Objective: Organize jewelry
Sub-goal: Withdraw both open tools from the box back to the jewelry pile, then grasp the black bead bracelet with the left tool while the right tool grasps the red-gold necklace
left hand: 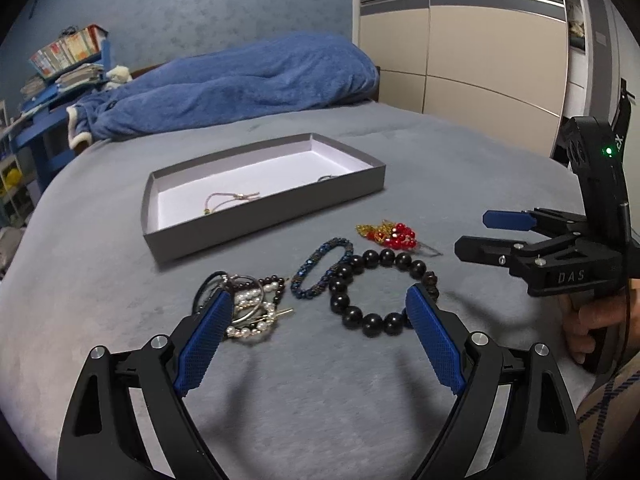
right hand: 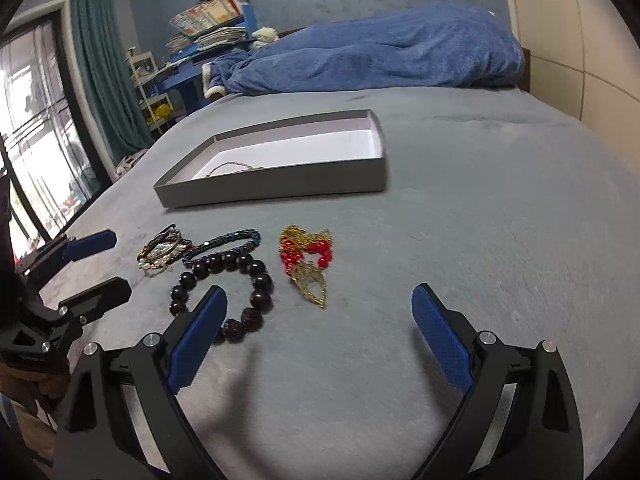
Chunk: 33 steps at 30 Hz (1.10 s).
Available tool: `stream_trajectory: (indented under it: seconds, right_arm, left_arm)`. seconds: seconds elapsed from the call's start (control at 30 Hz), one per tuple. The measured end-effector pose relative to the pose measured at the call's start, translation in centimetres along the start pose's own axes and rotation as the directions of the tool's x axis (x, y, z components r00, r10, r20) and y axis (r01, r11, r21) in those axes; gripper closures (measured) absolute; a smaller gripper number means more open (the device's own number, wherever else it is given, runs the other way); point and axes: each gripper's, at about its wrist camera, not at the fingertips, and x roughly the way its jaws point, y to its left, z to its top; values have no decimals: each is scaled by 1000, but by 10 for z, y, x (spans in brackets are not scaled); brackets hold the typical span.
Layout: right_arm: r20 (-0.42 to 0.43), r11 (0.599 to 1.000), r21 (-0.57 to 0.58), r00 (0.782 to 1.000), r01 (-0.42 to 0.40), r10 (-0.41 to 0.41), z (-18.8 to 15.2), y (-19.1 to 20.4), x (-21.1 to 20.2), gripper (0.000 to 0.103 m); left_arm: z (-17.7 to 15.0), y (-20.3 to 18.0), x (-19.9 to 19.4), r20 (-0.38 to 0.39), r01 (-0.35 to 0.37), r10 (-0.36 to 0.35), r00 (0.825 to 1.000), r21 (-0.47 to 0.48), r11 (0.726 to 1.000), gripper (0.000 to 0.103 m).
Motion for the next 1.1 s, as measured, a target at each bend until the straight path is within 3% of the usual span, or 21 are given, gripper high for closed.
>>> stream_trajectory:
  seconds: [0.27, 0.4, 0.53, 0.7, 0.77, 0.8, 1.1]
  right_arm:
    - [1, 998, 59, 1000, -9, 9, -3, -13, -5, 11]
    - [-15, 999, 42, 1000, -10, 10, -3, -11, -2, 11]
    - [-17, 998, 54, 1000, -9, 10, -3, -14, -1, 11]
    - [-27, 999, 37, 1000, -5, 6, -3, -10, 1, 11]
    - [-31, 999, 38, 1000, -5, 7, -3, -10, 2, 11]
    - [-33, 999, 41, 999, -6, 7, -3, -11, 3, 11]
    - [-39, 998, 62, 999, -8, 11, -3, -16, 4, 11]
  left_arm:
    - [3, -20, 9, -28, 45, -43, 999, 74, 996, 15]
    - [4, -21, 18, -59, 53, -49, 997, 73, 996, 20]
    - [5, -12, 37, -130, 48, -45, 990, 26, 998, 40]
    - [4, -4, 68, -231, 54, -59, 971, -27, 998, 52]
    - [4, -4, 68, -231, 61, -65, 971, -25, 998, 73]
    - [3, -4, 66, -228, 53, -57, 972, -24, 998, 89]
    - [-14, 16, 20, -176, 106, -117, 978, -71, 992, 88]
